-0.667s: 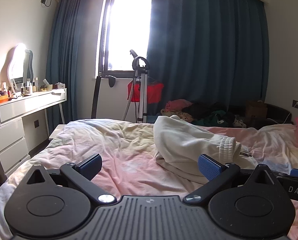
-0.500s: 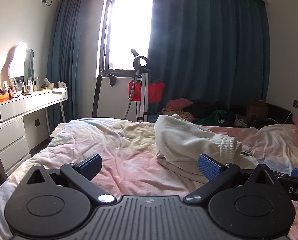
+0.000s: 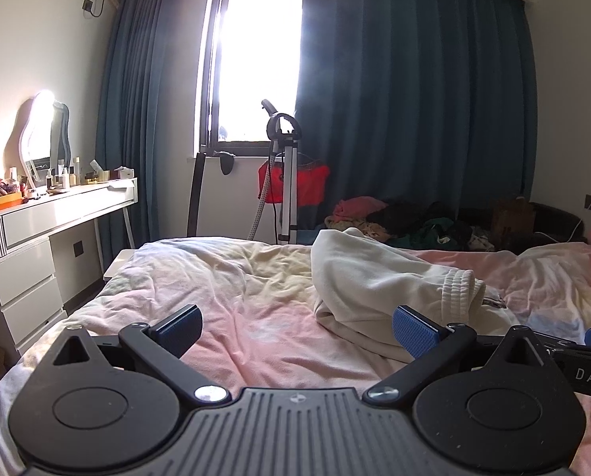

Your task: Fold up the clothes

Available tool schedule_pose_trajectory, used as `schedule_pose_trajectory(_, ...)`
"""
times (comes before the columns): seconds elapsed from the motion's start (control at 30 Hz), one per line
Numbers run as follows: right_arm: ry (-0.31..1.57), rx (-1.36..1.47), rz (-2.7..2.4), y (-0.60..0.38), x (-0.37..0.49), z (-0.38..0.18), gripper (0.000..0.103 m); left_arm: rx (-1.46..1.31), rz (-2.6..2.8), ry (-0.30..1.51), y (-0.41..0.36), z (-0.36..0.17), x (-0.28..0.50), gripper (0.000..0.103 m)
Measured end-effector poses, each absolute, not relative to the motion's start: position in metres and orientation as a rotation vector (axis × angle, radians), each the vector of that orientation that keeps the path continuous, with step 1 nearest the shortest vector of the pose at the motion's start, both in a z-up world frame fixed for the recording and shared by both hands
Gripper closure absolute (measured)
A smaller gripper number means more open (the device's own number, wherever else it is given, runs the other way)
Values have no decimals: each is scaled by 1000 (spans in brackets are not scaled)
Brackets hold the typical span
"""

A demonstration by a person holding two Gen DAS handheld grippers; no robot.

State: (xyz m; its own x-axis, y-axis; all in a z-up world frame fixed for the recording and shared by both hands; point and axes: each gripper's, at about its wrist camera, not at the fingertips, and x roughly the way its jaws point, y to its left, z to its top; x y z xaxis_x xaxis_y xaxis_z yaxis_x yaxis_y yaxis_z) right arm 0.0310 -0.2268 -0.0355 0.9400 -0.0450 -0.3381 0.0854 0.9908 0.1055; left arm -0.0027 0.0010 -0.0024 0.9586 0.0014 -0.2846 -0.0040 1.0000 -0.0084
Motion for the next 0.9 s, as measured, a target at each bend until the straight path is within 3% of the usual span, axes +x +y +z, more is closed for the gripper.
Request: schedule_pose_trajectory(0.9,346,137,-85,-232,32,-37,13,-22,-26,271,1,-11,-2,0)
